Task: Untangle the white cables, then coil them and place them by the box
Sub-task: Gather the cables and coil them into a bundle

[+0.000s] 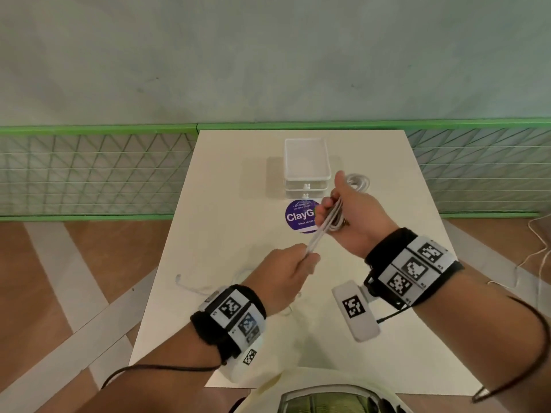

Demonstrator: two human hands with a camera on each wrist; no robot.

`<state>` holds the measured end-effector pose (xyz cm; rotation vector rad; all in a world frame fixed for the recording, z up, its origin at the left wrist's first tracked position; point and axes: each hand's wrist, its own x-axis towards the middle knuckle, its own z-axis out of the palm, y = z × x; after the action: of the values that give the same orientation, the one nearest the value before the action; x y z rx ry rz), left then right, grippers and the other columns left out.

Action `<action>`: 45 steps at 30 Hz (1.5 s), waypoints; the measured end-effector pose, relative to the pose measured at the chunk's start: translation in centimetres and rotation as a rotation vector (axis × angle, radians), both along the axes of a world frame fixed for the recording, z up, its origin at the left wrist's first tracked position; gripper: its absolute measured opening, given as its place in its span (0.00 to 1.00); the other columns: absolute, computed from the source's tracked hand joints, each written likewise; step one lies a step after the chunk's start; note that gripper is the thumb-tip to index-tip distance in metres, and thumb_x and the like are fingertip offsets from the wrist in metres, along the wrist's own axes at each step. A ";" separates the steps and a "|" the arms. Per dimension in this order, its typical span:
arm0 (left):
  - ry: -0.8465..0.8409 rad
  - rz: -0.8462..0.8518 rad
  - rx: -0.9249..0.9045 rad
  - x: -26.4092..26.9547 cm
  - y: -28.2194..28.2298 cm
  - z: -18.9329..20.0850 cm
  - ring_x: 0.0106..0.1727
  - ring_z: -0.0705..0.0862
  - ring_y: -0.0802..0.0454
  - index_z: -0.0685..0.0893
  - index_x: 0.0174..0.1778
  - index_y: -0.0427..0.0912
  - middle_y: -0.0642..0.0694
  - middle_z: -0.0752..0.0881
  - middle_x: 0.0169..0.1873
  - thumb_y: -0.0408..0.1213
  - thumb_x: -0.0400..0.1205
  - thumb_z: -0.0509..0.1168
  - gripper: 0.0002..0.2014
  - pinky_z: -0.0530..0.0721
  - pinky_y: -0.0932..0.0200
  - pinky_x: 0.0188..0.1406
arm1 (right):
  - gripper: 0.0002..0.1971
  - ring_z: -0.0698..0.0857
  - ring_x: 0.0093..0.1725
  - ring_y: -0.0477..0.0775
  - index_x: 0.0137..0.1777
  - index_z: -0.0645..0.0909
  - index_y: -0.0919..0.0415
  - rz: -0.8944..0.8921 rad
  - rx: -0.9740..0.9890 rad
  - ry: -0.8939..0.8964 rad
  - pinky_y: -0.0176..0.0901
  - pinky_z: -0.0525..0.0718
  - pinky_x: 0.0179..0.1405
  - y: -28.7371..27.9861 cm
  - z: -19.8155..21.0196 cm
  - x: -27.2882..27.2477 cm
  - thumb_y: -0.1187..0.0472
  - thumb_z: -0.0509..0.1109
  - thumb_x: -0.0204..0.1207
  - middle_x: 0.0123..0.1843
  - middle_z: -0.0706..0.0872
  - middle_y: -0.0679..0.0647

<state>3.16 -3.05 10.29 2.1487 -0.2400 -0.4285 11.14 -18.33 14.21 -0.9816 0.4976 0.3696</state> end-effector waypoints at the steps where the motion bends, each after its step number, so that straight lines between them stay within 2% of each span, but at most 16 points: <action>1: 0.064 0.030 -0.070 -0.1 0.5 -0.2 0.19 0.75 0.54 0.79 0.41 0.36 0.52 0.76 0.20 0.46 0.89 0.59 0.17 0.75 0.59 0.25 | 0.22 0.74 0.23 0.51 0.34 0.71 0.58 -0.008 0.039 0.006 0.43 0.79 0.23 -0.5 0.2 0.5 0.44 0.68 0.84 0.25 0.72 0.52; 3: 0.144 0.038 -0.107 0.0 1.8 -0.7 0.17 0.76 0.53 0.81 0.37 0.37 0.50 0.76 0.17 0.45 0.87 0.63 0.17 0.74 0.59 0.26 | 0.23 0.66 0.20 0.47 0.33 0.68 0.55 -0.024 0.032 -0.018 0.39 0.72 0.17 -1.7 0.7 1.4 0.42 0.68 0.83 0.24 0.65 0.48; 5: 0.173 0.038 -0.062 0.1 3.6 -1.1 0.20 0.73 0.52 0.79 0.32 0.42 0.48 0.75 0.21 0.49 0.85 0.67 0.18 0.72 0.59 0.26 | 0.24 0.62 0.19 0.47 0.31 0.67 0.53 -0.002 -0.131 -0.087 0.38 0.65 0.15 -3.2 1.3 1.9 0.41 0.69 0.82 0.24 0.63 0.47; 8: 0.016 -0.003 0.106 0.4 5.8 -0.1 0.23 0.65 0.56 0.70 0.24 0.45 0.52 0.68 0.22 0.55 0.81 0.70 0.25 0.67 0.56 0.27 | 0.27 0.62 0.20 0.50 0.29 0.67 0.53 0.166 -0.620 -0.265 0.40 0.63 0.19 -4.9 1.8 1.6 0.35 0.71 0.77 0.22 0.66 0.49; 10: -0.118 0.009 0.159 1.0 6.5 1.5 0.24 0.63 0.56 0.67 0.24 0.42 0.51 0.64 0.21 0.58 0.81 0.67 0.28 0.65 0.55 0.28 | 0.30 0.66 0.22 0.53 0.29 0.66 0.55 0.397 -1.037 -0.411 0.41 0.66 0.23 -5.1 1.4 0.6 0.31 0.71 0.73 0.23 0.67 0.51; 12: -0.242 0.028 0.186 2.0 6.4 3.4 0.25 0.63 0.53 0.65 0.25 0.41 0.49 0.63 0.21 0.59 0.84 0.63 0.30 0.66 0.52 0.29 | 0.32 0.68 0.24 0.52 0.29 0.64 0.56 0.652 -1.281 -0.514 0.44 0.65 0.26 -4.5 1.1 -0.8 0.26 0.67 0.68 0.25 0.68 0.51; 14: -0.353 0.045 0.217 3.1 5.9 5.0 0.24 0.65 0.47 0.63 0.24 0.42 0.48 0.63 0.20 0.59 0.84 0.61 0.30 0.69 0.49 0.29 | 0.33 0.70 0.27 0.51 0.30 0.65 0.56 0.886 -1.305 -0.579 0.47 0.65 0.28 -3.6 0.9 -2.2 0.24 0.65 0.65 0.26 0.70 0.51; 17: -0.426 0.109 0.211 4.8 5.6 6.0 0.23 0.67 0.44 0.63 0.22 0.44 0.46 0.64 0.18 0.54 0.87 0.59 0.29 0.68 0.50 0.27 | 0.39 0.72 0.26 0.51 0.36 0.68 0.63 1.150 -1.150 -0.596 0.47 0.71 0.31 -2.3 0.0 -4.1 0.22 0.71 0.63 0.27 0.73 0.53; 20: -0.454 0.169 0.202 6.0 5.7 6.1 0.22 0.63 0.49 0.61 0.22 0.45 0.48 0.62 0.17 0.50 0.89 0.58 0.29 0.63 0.54 0.25 | 0.31 0.71 0.23 0.53 0.33 0.69 0.64 1.267 -0.922 -0.562 0.40 0.73 0.25 -1.7 -0.6 -4.8 0.36 0.78 0.71 0.25 0.73 0.55; 23: -0.471 0.194 0.167 6.3 5.4 6.1 0.22 0.62 0.51 0.61 0.22 0.42 0.48 0.62 0.18 0.53 0.88 0.58 0.30 0.62 0.56 0.25 | 0.20 0.76 0.29 0.57 0.33 0.80 0.59 1.249 -0.634 -0.478 0.41 0.76 0.25 -2.5 -0.2 -4.7 0.46 0.74 0.79 0.30 0.79 0.56; 26: -0.425 0.173 0.128 5.9 5.2 5.7 0.23 0.62 0.50 0.62 0.23 0.39 0.45 0.62 0.20 0.58 0.87 0.57 0.32 0.64 0.53 0.27 | 0.23 0.76 0.34 0.59 0.31 0.77 0.58 1.202 -0.250 -0.438 0.47 0.77 0.35 -3.8 -0.6 -4.9 0.44 0.67 0.83 0.32 0.83 0.54; 29: -0.331 0.127 0.098 4.9 5.4 4.4 0.25 0.63 0.51 0.64 0.26 0.42 0.46 0.64 0.22 0.64 0.84 0.54 0.31 0.64 0.52 0.28 | 0.25 0.86 0.33 0.60 0.32 0.75 0.59 0.994 -0.002 -0.291 0.53 0.85 0.46 -4.4 -0.1 -4.8 0.40 0.67 0.80 0.28 0.83 0.56; 31: -0.300 0.086 0.147 4.2 5.5 3.1 0.25 0.66 0.50 0.66 0.29 0.44 0.49 0.67 0.22 0.61 0.84 0.58 0.27 0.67 0.51 0.28 | 0.23 0.82 0.22 0.54 0.32 0.75 0.58 0.808 -0.014 -0.176 0.50 0.87 0.34 -4.5 0.6 -4.1 0.41 0.66 0.80 0.23 0.77 0.54; 34: -0.290 0.054 0.204 2.9 5.1 1.9 0.26 0.70 0.45 0.65 0.32 0.49 0.49 0.70 0.21 0.54 0.87 0.58 0.20 0.74 0.45 0.30 | 0.22 0.67 0.16 0.47 0.32 0.71 0.54 0.531 -0.123 -0.110 0.41 0.75 0.20 -4.0 1.0 -2.9 0.39 0.69 0.77 0.20 0.66 0.49; 40: -0.239 0.046 0.114 0.8 1.7 3.2 0.32 0.79 0.38 0.74 0.44 0.39 0.46 0.76 0.26 0.50 0.91 0.48 0.20 0.80 0.38 0.38 | 0.26 0.65 0.18 0.48 0.31 0.71 0.55 0.296 -0.123 0.012 0.41 0.73 0.19 -1.4 -0.1 -2.1 0.33 0.67 0.79 0.22 0.64 0.49; 45: -0.188 -0.003 0.218 0.2 0.3 3.1 0.33 0.81 0.40 0.71 0.44 0.45 0.46 0.79 0.29 0.51 0.91 0.44 0.18 0.80 0.43 0.37 | 0.29 0.73 0.21 0.52 0.36 0.77 0.58 0.279 -0.323 -0.059 0.46 0.82 0.28 1.0 -0.8 -2.7 0.30 0.62 0.79 0.24 0.74 0.53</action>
<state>3.33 -2.73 13.39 2.4059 -0.3143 -0.2636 8.47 -17.30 13.42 -1.3781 0.3731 0.5187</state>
